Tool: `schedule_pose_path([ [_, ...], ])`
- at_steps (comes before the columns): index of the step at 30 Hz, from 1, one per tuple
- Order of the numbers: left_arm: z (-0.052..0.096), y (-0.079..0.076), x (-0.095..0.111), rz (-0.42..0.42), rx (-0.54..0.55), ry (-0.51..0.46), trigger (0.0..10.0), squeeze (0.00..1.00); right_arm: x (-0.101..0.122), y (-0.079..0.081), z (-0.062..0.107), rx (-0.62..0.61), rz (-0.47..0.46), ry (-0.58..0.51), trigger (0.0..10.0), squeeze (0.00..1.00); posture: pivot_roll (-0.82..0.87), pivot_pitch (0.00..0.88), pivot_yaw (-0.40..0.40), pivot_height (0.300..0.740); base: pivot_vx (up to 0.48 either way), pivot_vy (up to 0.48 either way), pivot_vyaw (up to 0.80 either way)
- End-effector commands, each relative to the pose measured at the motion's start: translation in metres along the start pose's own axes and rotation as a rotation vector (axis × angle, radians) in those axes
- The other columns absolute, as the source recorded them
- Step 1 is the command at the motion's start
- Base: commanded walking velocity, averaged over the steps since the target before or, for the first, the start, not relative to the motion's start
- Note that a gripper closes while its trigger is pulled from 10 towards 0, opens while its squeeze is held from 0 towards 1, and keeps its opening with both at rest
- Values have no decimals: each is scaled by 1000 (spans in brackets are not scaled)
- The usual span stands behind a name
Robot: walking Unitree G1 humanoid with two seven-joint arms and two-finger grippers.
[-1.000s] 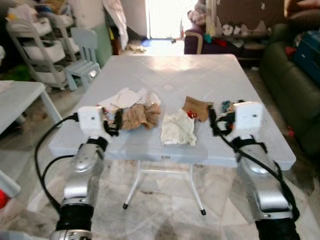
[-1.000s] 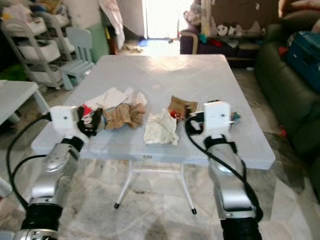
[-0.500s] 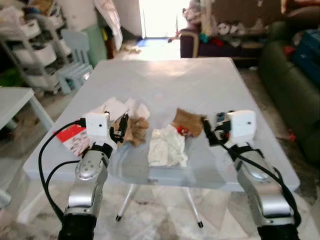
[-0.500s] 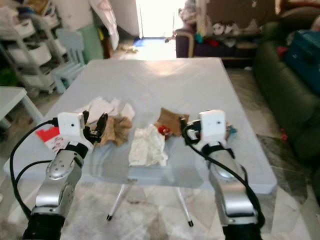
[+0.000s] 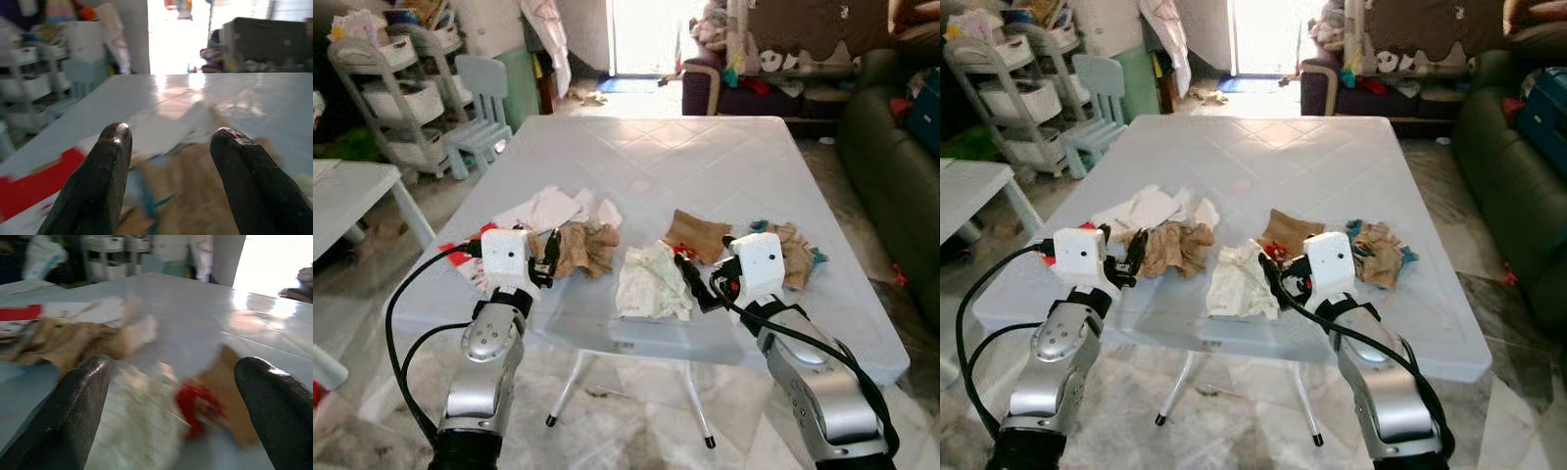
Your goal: Picking trash to rubbish bin
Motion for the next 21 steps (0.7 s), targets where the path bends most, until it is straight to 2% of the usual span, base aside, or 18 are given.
schedule_pose_path([
  [1,1,2,4,-10,10,-14,10000,0,9,1,-2,1,14,-26,10000,0,-125,0,9,740,0,0,800],
  [4,0,1,4,-9,9,-12,10000,0,9,-3,-2,-20,19,-27,10000,0,-127,0,8,740,0,0,604],
  [7,1,0,-1,-16,1,3,10000,0,8,-13,-3,-68,30,-20,10000,0,-127,0,8,740,0,0,0],
  [10,5,-4,-9,-31,-27,34,10000,0,1,-15,-6,-88,49,20,10000,0,-125,0,7,740,0,0,0],
  [13,6,-7,-12,-37,-43,39,10000,0,-5,-12,-8,-75,51,50,10000,0,-125,0,7,740,0,0,0],
  [17,7,-5,-17,-52,-39,51,10000,0,-23,2,-11,-19,73,127,10000,0,-123,0,3,740,0,0,0],
  [21,8,-6,-17,-56,-40,50,10000,0,-39,5,-14,-12,91,193,10000,0,-120,0,0,740,0,0,0],
])
Point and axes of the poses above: a point about 5 cm out from each wrist's last joint towards the gripper, its own z axis pointing back from the gripper into the wrist, its own x axis along the axis of the wrist's last joint, y = z × x, the point moved 6 cm from there along -z, pointing out of the wrist towards the gripper, and after that the axes turned 6 degrees about z, right-handed, at the moved point
